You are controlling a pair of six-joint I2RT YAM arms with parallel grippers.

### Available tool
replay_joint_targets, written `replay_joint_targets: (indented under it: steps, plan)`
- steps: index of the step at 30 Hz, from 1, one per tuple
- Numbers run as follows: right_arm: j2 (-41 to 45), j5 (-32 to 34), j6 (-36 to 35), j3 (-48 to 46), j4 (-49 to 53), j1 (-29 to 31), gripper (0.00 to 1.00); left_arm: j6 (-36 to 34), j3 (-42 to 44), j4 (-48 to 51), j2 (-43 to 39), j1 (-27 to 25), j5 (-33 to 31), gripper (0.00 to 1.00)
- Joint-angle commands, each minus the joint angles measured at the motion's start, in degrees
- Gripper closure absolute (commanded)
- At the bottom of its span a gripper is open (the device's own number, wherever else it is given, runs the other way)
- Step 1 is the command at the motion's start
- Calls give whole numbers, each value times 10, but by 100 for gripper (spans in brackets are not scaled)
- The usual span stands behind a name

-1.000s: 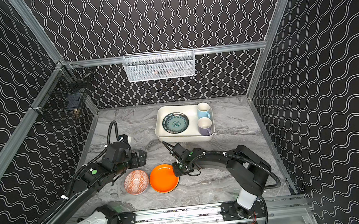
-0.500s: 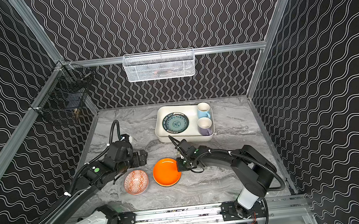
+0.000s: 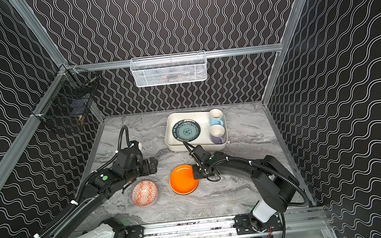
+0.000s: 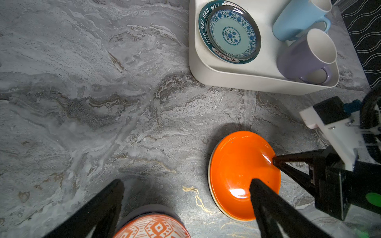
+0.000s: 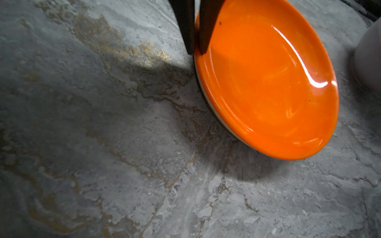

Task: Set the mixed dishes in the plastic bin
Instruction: 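Grip the orange plate's rim with the right gripper and tilt it up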

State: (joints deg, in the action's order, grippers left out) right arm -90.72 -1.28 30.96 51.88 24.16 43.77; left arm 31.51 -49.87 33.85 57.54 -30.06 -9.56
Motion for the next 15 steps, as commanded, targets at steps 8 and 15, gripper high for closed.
replay_joint_targets:
  steps: [8,15]
  plan:
    - [-2,44,-6,14,59,-1,93,-7,4,-18,0,0,3,1]
    - [16,46,-4,24,73,-2,96,-8,5,-16,-5,0,2,1]
